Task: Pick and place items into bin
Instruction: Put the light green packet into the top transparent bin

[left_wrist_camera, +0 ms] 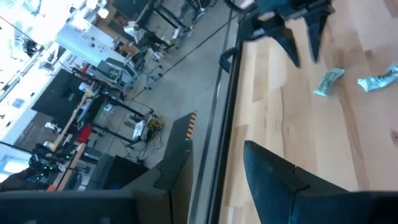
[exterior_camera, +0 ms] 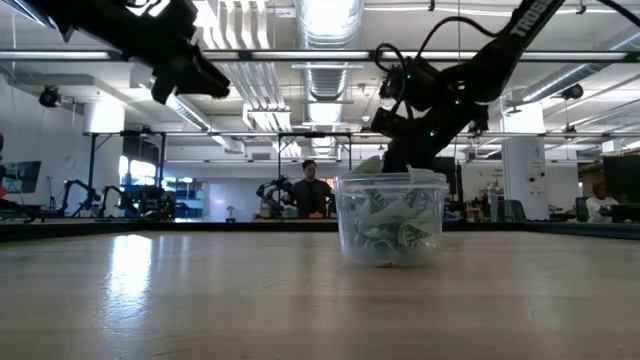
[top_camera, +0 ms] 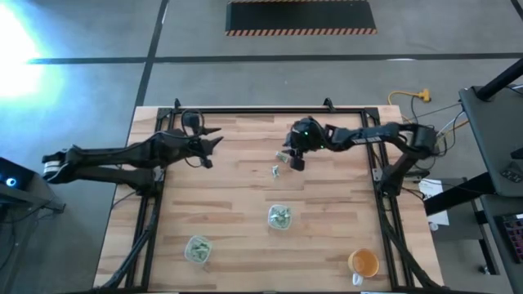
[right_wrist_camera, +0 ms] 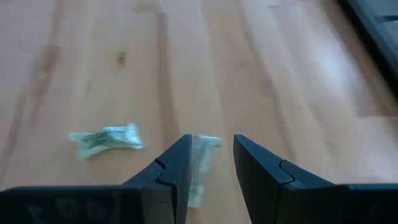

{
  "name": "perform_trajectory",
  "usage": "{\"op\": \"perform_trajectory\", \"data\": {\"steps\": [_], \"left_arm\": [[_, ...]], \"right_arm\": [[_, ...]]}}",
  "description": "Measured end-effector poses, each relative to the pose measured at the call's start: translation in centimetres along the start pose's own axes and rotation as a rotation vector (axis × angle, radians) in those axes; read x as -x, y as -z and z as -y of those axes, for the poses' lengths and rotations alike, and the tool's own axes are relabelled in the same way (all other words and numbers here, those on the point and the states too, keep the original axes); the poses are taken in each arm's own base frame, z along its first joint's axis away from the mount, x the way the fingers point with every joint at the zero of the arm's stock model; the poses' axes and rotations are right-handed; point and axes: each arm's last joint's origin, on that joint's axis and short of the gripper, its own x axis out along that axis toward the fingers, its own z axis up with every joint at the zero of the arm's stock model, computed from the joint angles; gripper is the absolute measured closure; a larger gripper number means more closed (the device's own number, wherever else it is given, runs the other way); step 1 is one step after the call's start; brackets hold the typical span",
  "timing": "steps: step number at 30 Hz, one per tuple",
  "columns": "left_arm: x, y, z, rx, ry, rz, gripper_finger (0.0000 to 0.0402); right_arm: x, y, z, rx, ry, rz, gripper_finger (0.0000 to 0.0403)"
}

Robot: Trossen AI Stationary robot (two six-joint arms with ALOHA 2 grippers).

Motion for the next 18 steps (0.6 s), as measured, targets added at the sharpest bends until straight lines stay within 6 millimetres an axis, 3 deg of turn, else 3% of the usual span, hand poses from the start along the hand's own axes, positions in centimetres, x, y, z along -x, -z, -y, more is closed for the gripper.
{"op": "perform_trajectory", "data": {"steps": [12, 18], "left_arm": [[0.5, 0.2, -0.2, 0.047, -0.014, 0.015, 0.0277], [0.1, 0.2, 0.1, 0.094, -0.006, 0.000, 0.0277]], "right_arm": [[-2.2, -0.5, 1.2, -0.020, -0.076, -0.160, 0.0291], [-3.0, 0.3, 1.2, -0.047, -0.099, -0.250, 0.0297]]}}
